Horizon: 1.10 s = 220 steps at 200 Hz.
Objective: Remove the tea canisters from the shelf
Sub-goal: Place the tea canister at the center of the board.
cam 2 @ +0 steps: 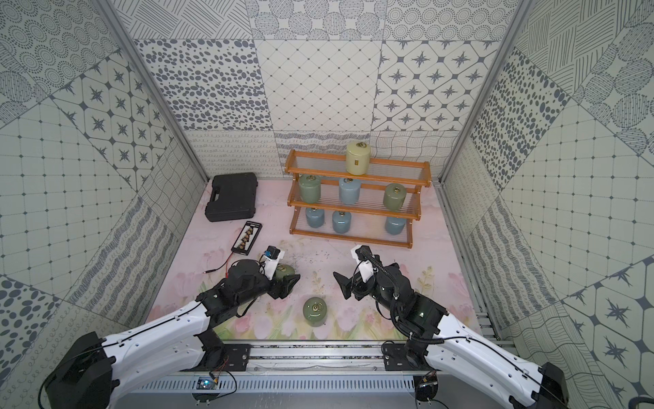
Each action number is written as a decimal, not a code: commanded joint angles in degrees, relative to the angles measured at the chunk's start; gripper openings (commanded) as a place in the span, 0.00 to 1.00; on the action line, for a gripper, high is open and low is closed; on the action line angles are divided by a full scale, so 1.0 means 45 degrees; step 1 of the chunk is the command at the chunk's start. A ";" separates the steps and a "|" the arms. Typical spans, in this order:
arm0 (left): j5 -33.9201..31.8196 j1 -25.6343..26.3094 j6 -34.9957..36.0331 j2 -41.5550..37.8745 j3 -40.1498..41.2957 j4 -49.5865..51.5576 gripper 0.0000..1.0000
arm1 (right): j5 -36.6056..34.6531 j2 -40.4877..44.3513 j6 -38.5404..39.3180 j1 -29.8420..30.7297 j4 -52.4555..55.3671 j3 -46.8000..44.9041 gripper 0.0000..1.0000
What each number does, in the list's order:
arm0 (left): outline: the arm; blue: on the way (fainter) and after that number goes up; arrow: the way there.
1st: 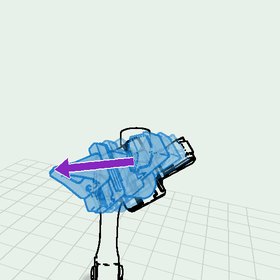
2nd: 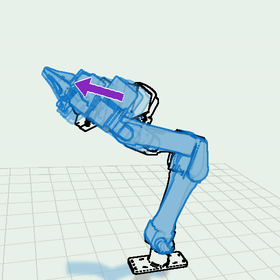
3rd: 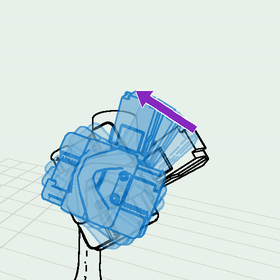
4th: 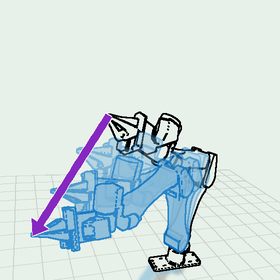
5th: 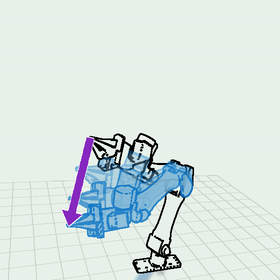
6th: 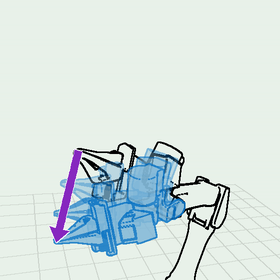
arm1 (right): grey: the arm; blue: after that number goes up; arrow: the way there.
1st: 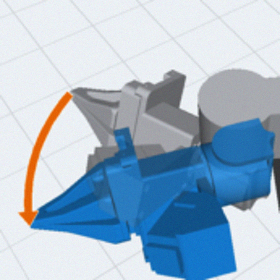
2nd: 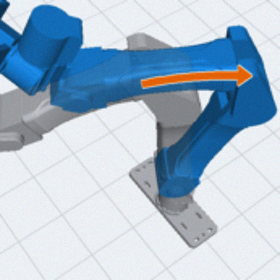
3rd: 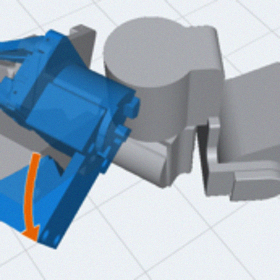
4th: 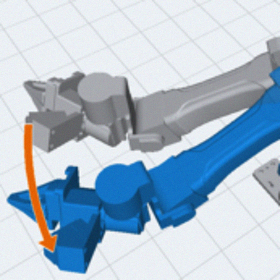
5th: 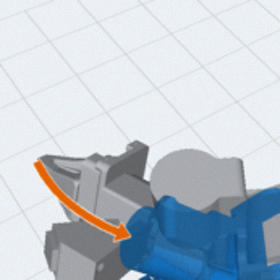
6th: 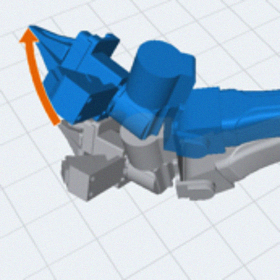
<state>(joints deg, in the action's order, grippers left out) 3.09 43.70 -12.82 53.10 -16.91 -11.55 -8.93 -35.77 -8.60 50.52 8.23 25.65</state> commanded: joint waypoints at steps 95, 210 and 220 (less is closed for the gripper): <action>-0.6272 0.3888 -0.1672 0.2002 0.2507 -0.6004 0.35 | -0.0074 0.1034 -0.0047 -0.0037 0.0046 -0.0409 1.00; -0.8493 0.5391 -0.2594 0.1873 0.2779 -0.4853 0.41 | -0.0010 0.0787 0.0017 -0.0050 -0.0124 -0.0558 1.00; -0.8446 0.5402 -0.2757 0.1786 0.2827 -0.4606 0.42 | 0.0008 0.0773 -0.0019 -0.0036 -0.0161 -0.0593 1.00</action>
<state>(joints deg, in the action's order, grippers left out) -29.47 66.87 -22.02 62.54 -4.69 -34.87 -9.08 -32.18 -8.58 50.48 9.63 23.97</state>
